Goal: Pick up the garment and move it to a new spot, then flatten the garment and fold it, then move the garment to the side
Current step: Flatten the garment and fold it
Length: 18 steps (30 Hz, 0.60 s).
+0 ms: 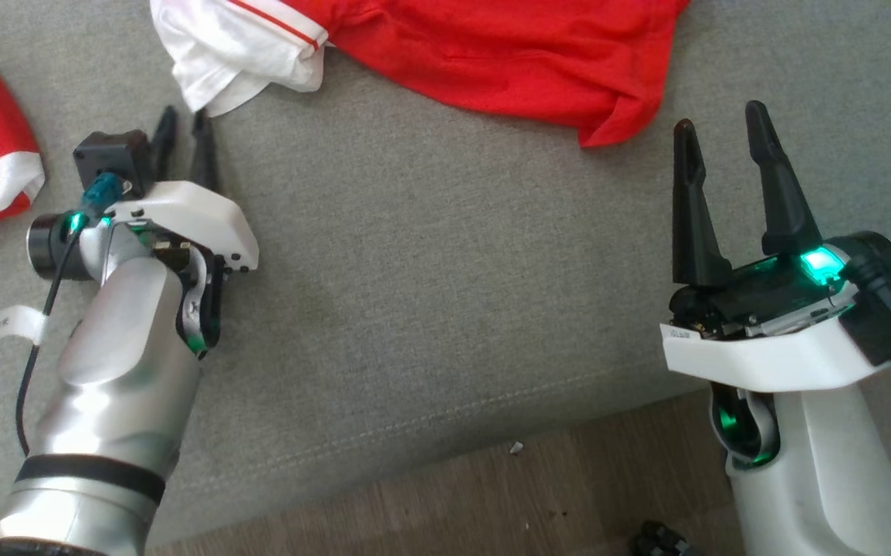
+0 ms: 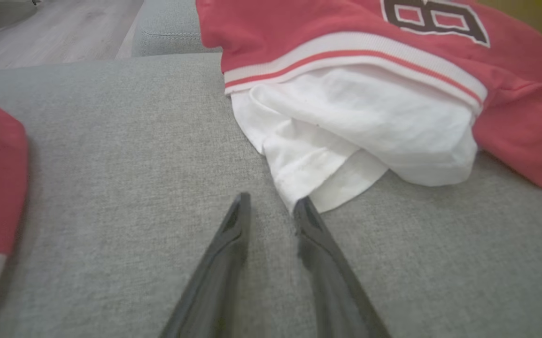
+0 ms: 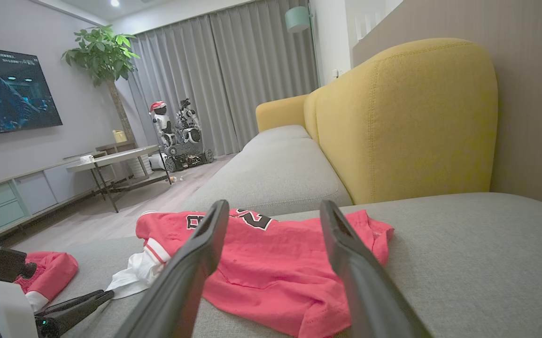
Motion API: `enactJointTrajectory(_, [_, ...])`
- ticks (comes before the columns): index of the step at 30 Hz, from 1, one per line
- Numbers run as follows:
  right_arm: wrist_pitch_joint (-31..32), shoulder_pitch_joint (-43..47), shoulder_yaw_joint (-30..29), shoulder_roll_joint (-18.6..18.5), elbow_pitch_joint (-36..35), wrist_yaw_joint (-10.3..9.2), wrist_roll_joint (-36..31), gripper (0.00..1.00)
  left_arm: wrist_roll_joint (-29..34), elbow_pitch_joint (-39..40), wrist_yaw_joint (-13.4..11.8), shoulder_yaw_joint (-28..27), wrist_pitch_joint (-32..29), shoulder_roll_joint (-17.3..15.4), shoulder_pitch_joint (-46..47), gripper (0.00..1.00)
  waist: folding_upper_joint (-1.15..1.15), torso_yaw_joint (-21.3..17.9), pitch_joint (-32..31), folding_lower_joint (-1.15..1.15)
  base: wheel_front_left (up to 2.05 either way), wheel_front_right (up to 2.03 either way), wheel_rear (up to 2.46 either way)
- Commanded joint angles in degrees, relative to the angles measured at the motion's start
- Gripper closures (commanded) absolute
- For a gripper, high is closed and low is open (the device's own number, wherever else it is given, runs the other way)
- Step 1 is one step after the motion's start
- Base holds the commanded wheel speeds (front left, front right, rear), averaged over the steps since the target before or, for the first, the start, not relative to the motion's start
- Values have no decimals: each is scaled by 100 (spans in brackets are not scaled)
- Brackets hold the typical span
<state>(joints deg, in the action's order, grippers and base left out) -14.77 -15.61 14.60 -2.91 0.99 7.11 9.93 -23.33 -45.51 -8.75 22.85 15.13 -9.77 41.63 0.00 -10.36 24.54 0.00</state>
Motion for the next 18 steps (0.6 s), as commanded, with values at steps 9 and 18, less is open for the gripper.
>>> enactJointTrajectory(9, [-23, -63, 151, 3, 147, 37, 98, 0, 400, 764, 245, -658, -14, -114, -99, 100, 0, 70, -12, 0, 0, 0, 0])
enactJointTrajectory(18, [-23, -158, 307, 3, 1529, 37, 537, 0, 777, 2276, 211, -1757, -14, -308, -990, 100, 0, 364, -115, 0, 0, 0, 0])
